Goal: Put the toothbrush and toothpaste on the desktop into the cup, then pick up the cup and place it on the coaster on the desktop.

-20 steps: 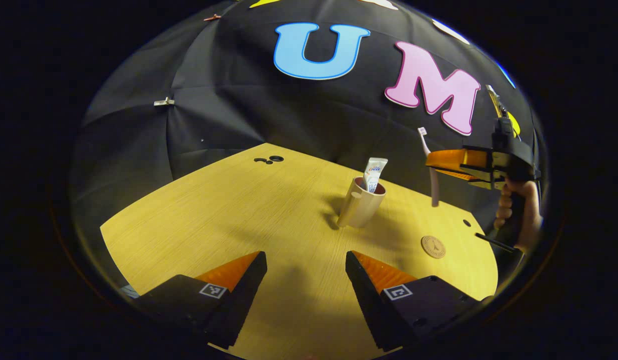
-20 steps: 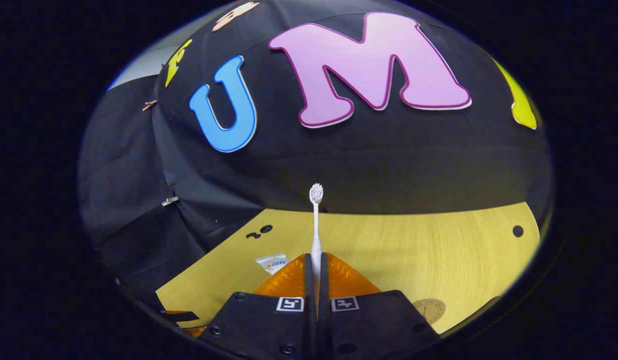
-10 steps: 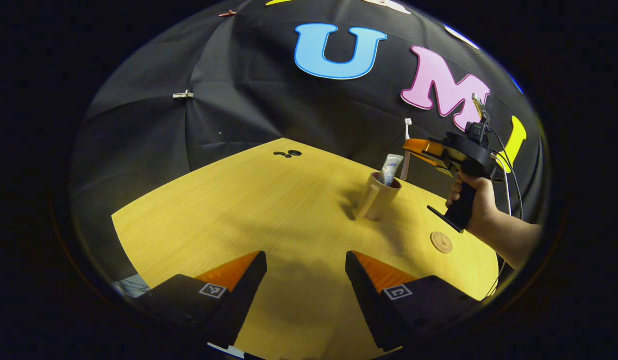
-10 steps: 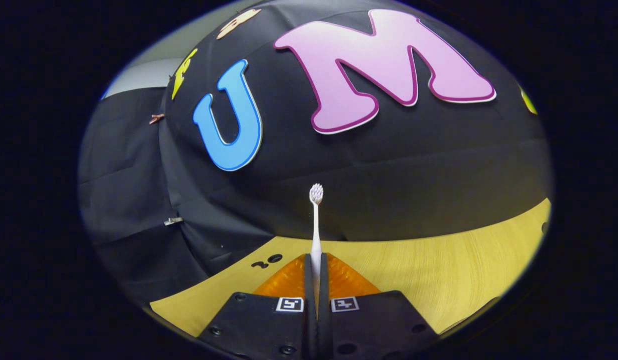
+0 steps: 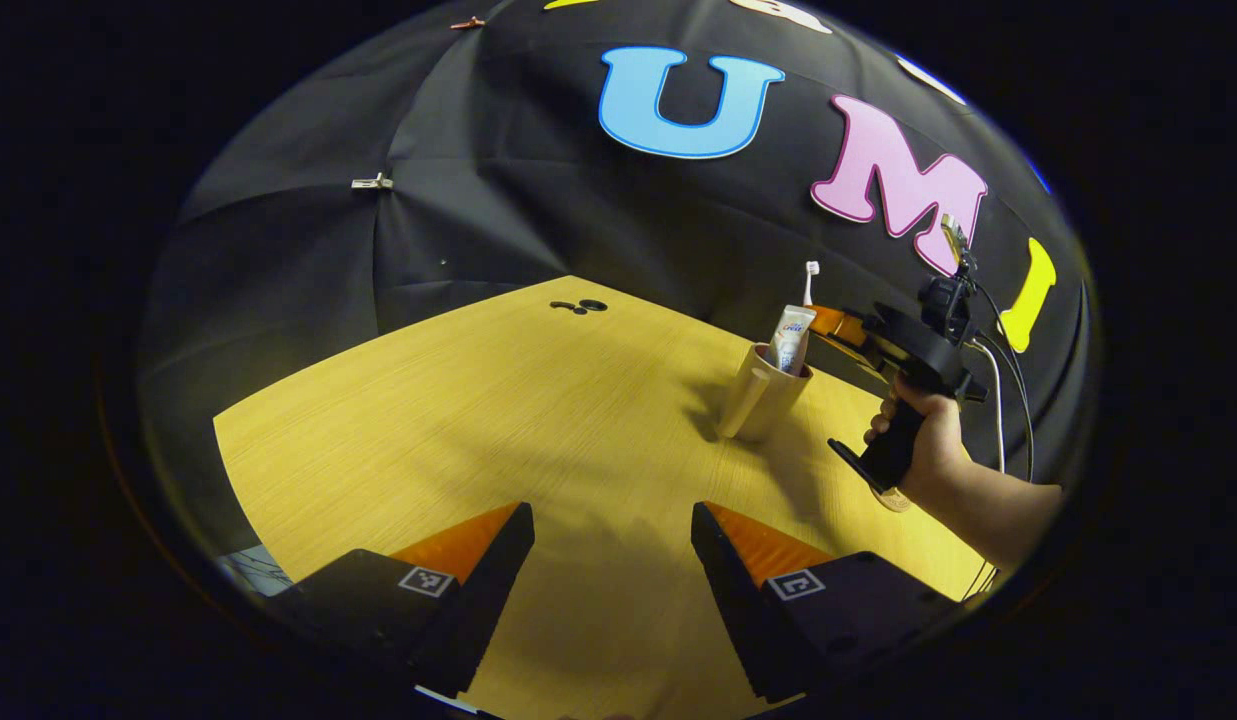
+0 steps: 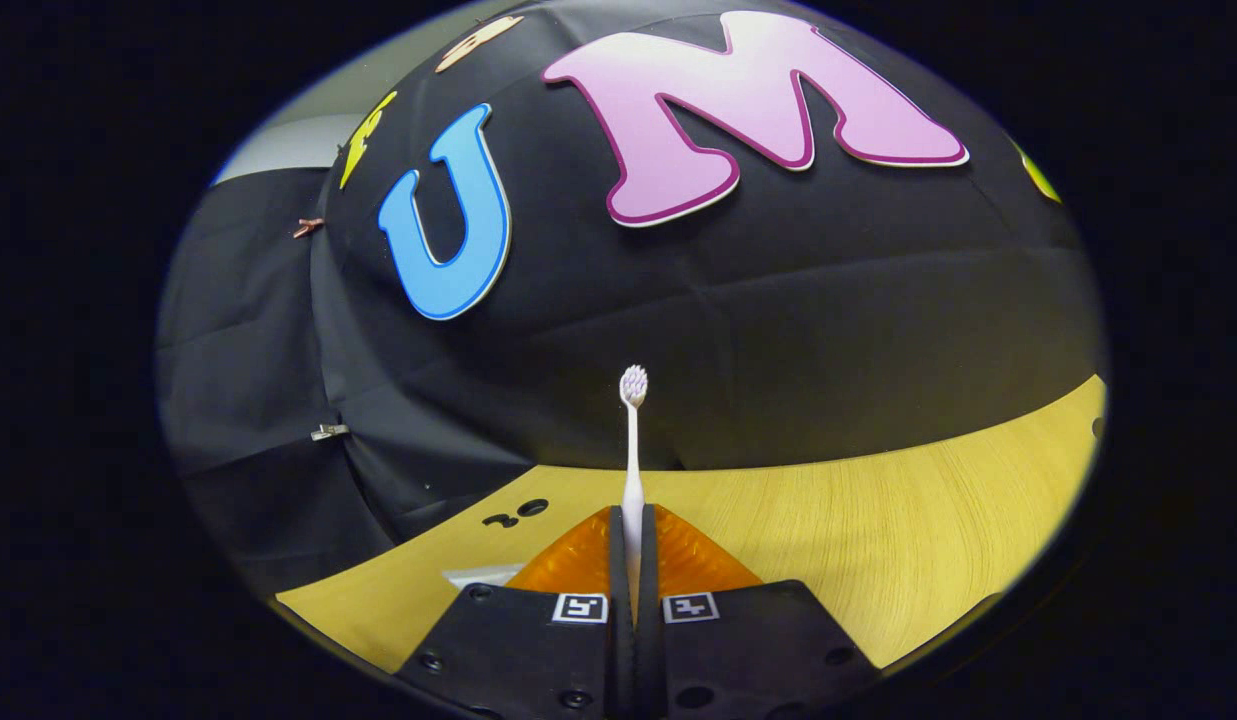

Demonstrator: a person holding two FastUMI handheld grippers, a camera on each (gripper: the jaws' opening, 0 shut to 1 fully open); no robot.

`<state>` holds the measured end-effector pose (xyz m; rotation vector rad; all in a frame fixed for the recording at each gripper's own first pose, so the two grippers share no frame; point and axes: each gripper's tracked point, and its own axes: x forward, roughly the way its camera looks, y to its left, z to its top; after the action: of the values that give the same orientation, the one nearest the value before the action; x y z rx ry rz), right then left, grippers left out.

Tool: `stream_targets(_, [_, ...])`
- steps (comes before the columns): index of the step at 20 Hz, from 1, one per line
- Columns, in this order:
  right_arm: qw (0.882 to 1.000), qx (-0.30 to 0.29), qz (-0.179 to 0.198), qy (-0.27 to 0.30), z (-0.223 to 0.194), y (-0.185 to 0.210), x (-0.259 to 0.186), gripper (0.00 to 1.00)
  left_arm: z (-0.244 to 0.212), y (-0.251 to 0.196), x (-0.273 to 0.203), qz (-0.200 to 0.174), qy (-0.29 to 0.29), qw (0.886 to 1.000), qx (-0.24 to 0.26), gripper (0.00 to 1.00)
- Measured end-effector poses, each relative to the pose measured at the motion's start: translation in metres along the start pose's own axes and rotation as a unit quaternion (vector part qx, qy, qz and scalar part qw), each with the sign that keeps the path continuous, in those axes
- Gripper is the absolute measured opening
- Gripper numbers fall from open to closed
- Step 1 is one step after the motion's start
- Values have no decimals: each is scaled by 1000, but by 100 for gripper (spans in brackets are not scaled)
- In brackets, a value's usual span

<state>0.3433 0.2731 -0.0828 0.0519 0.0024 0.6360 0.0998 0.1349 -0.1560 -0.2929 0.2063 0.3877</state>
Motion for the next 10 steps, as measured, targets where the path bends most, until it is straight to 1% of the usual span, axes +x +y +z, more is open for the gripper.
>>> stream_targets(1, [1000, -6, -1, 3, -4, 0, -2, 5, -3, 1, 0, 1, 3, 1000, 0, 98])
stream_targets(3, [1000, -18, -2, 7, -9, 1, -10, 9, -7, 2, -1, 0, 6, 1000, 1, 98])
stream_targets(4, [1000, -27, -4, 4, -9, 0, -14, 10, -7, 3, -1, 0, 7, 1000, 3, 98])
stream_targets(5, [1000, -30, -7, 3, -9, -1, -19, 34, -10, 3, 1, 0, 9, 1000, 5, 98])
stream_targets(6, [1000, -26, -14, 9, -11, -6, -24, 21, -10, 1, 4, -1, 9, 1000, 8, 98])
stream_targets(9, [999, -4, -35, 11, 1, -25, -45, 100, 2, -13, 12, -9, -4, 999, 31, 98])
stream_targets(10, [999, -5, -46, 8, 7, -35, -51, 99, 9, -19, 15, -18, -10, 999, 37, 97])
